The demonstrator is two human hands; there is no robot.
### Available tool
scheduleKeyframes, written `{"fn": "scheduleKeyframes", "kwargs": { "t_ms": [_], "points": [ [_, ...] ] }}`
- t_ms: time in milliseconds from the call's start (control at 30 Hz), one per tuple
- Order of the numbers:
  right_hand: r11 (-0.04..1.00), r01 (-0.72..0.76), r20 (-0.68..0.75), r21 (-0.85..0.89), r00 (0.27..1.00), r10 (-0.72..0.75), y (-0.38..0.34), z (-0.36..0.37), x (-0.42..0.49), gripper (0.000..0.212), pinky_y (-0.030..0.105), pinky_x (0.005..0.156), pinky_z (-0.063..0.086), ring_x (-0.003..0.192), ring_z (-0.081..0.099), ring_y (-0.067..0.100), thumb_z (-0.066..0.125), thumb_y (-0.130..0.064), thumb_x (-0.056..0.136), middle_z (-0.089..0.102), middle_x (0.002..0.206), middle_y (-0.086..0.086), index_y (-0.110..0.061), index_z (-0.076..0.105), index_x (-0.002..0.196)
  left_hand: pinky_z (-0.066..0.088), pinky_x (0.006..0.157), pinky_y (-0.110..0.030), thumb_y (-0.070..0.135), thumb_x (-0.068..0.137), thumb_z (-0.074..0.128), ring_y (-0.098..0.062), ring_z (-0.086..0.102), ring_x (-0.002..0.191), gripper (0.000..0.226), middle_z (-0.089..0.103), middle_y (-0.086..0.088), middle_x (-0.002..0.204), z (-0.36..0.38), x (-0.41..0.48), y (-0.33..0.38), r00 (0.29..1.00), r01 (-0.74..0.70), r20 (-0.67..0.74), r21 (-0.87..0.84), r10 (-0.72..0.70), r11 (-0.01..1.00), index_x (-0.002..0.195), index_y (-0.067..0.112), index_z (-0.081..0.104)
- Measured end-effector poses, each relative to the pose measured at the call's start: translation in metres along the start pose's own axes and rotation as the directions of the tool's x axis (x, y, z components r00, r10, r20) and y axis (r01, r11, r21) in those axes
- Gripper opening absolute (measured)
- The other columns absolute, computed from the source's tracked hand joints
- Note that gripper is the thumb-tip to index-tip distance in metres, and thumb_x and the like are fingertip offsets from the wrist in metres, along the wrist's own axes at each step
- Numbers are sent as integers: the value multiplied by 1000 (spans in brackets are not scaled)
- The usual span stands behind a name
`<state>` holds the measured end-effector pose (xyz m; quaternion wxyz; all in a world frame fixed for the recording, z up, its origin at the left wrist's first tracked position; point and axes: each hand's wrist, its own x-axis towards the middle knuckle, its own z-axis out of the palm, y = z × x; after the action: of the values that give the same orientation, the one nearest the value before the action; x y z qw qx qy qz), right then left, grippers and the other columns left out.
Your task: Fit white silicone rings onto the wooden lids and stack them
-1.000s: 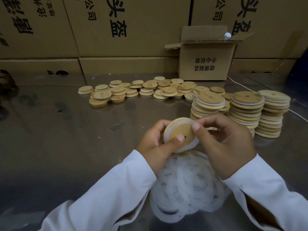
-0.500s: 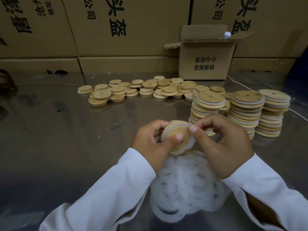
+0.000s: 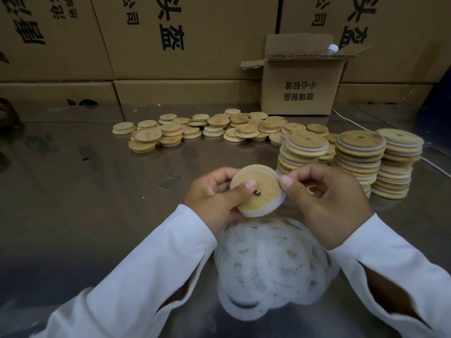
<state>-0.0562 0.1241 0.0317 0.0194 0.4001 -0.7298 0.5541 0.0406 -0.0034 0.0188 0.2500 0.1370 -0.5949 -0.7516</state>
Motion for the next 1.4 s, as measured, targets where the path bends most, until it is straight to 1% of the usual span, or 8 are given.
{"fn": "scheduleKeyframes", "kwargs": {
  "t_ms": [200,400,567,800,900,1033,1167,1400],
  "points": [
    [1000,3,-14,-5,1000,-3,1,5,-4,11,9,66,42,69,55,2,64,-21,77,61,69,-14,-25,61,68,57,65,-29,5,79,60,-16,66,70,7,70,-5,74,0,-2,-1,999,-23,-43,26,25,999,83,8,65],
    [954,-93,6,284,995,95,2,10,-4,4,12,64,49,63,57,1,67,-11,76,65,64,-11,-13,66,73,55,78,-41,5,78,64,-26,66,79,7,70,-9,79,1,-3,-8,987,-66,-139,73,76,995,81,11,65],
    [964,-68,27,257,998,63,2,13,-7,9,19,71,51,72,60,8,69,-15,73,65,76,-6,-18,64,80,59,66,-31,6,78,64,-15,69,70,6,71,-1,71,-1,0,-6,977,-47,-211,-52,35,998,82,10,63],
    [975,-49,-35,218,998,58,4,13,-6,6,16,67,51,65,60,4,69,-15,73,65,65,-9,-19,66,70,57,68,-32,20,52,71,-21,66,73,37,69,-11,81,6,-5,-8,995,-33,-92,-88,24,996,85,6,62],
    [981,-74,-69,180,994,88,6,11,-5,4,25,70,52,67,60,9,65,-20,73,65,67,-6,-20,65,69,56,75,-36,7,59,82,-25,66,79,35,70,-12,86,5,-5,-9,998,-15,-65,-1,15,1000,89,7,64],
    [989,-104,-36,104,993,108,8,12,-6,7,34,73,50,69,58,16,64,-22,73,62,67,-5,-18,63,67,53,85,-37,3,76,68,-27,66,91,24,70,-12,96,5,-5,-13,998,19,-70,134,-10,991,98,12,65],
    [994,-89,15,60,996,88,8,14,-8,11,39,75,52,75,60,22,62,-28,71,64,72,-1,-17,63,69,52,67,-16,12,80,67,-8,65,70,6,71,1,76,4,-5,-13,996,-50,-52,286,68,957,83,16,68],
    [972,-181,84,150,982,170,6,6,-1,8,23,71,49,69,60,10,66,-16,73,65,68,-2,-13,67,66,53,75,-29,14,85,60,-15,63,74,12,69,-3,74,2,-4,-10,998,-62,-4,324,66,944,78,15,69]
  ]
}}
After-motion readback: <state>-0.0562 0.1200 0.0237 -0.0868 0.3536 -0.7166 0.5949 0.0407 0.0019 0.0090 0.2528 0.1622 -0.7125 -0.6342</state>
